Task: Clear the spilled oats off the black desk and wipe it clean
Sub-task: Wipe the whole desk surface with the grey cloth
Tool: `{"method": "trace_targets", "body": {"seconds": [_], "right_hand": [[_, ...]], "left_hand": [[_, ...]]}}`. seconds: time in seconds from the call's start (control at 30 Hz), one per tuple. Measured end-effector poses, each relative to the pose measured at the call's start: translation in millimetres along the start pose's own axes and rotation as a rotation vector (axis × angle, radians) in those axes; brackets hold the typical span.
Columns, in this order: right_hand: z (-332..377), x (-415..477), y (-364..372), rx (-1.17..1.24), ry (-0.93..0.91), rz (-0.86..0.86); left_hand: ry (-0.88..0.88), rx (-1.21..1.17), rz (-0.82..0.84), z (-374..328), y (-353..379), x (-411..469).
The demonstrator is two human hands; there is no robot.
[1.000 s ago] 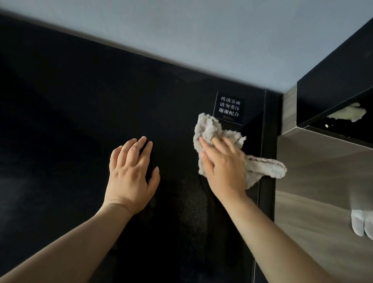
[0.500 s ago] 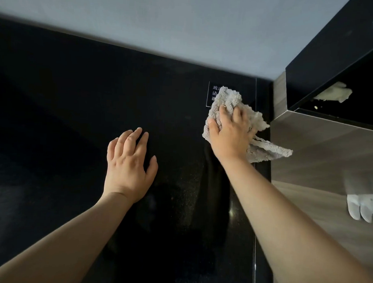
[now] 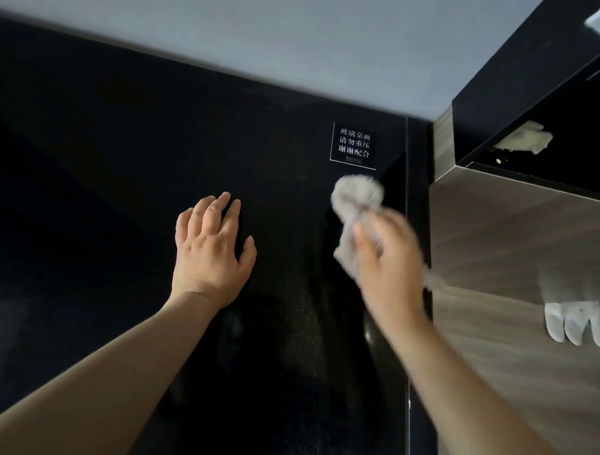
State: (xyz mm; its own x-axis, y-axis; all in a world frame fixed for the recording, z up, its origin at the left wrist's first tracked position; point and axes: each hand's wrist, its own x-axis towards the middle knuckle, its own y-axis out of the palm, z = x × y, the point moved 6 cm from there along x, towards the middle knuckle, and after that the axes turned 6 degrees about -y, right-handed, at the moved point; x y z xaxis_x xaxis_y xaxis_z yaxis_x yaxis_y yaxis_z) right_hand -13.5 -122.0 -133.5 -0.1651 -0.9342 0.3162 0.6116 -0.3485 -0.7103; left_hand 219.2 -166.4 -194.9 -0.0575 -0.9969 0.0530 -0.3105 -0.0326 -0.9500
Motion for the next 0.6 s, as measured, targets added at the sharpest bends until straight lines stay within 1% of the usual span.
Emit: {"method": "trace_targets", "body": {"seconds": [0.03,0.07,0.13,0.17,0.23,0.37,0.47,0.53,0.6], "right_hand": [[-13.4,21.5,-3.1,-0.089,0.028,-0.027],[-29.1,40.9,-0.2,-0.200,0.076,0.008],[-60.3,56.1,19.6,-0.427,0.202,0.190],[-69.4,51.7,31.7,-0.511,0.232,0.256],[-66.2,29.9,48.1,-0.578,0.194,0.287],[-21.1,-47.1,53.5,-0.513,0.065,0.248],[10.1,-102.0,53.5,-0.418,0.005,0.339],[22.9,-108.5,43.2,-0.318,-0.022,0.320],[22.6,-87.8,26.9,-0.188,-0.011,0.222]], "left_hand": [[0.003,-0.006,0.001,-0.9,0.3,0.9],[0.006,-0.009,0.003,-1.6,0.9,0.9],[0.013,-0.009,0.006,-1.4,1.9,-0.6],[0.013,-0.010,0.005,-0.3,2.0,-1.2],[0.005,-0.009,-0.002,2.4,2.3,-1.4],[0.012,-0.003,0.007,0.3,8.8,1.1],[0.018,0.002,0.020,-0.4,9.2,-0.4],[0.016,0.007,0.011,2.8,4.3,1.0],[0.016,0.012,0.005,6.3,0.5,1.4]]}}
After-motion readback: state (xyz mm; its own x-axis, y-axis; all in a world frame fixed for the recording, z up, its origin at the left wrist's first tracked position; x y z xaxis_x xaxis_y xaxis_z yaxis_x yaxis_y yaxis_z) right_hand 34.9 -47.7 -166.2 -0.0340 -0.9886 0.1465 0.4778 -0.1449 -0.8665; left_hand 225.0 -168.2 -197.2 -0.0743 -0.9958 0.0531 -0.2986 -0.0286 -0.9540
